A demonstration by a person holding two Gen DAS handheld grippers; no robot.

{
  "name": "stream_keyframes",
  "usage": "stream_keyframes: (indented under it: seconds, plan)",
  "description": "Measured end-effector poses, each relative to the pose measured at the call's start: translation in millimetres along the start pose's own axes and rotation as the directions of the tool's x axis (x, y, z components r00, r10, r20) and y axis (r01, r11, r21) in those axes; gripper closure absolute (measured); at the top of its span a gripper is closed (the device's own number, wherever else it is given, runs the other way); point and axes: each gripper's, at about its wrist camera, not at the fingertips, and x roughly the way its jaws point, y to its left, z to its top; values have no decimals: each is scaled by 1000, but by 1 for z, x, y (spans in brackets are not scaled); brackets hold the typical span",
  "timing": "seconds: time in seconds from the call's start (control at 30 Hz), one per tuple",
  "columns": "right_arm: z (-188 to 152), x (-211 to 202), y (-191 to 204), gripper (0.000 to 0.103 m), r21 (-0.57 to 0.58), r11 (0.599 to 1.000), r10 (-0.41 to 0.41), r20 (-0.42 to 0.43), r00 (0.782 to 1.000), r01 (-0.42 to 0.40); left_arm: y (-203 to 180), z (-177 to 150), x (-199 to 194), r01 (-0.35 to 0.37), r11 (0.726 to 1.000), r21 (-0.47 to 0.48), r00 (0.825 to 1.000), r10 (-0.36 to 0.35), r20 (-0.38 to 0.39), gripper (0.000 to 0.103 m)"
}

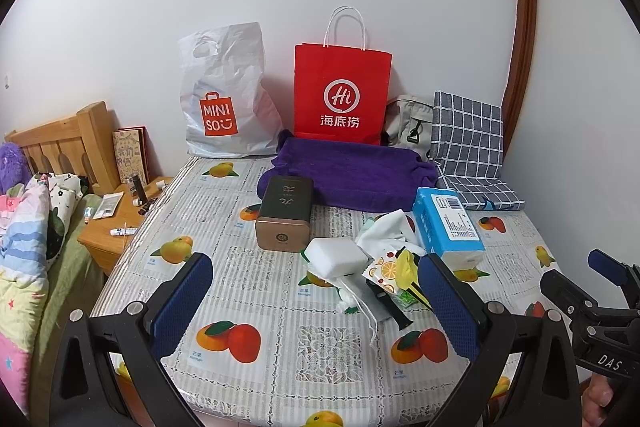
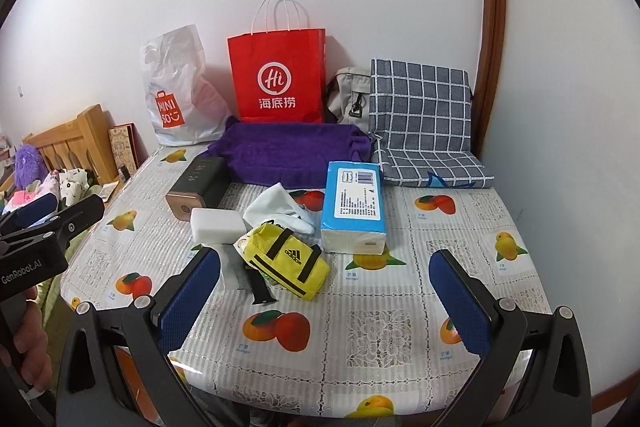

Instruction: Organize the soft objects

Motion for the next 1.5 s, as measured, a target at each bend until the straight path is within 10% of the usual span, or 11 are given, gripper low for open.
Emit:
stream_keyframes:
  seconds: [1.5]
  plan:
    - [1, -7, 2, 0, -5, 1000, 5, 20, 1000, -5, 0, -1, 0, 0, 1000, 1, 1000, 0, 3, 0]
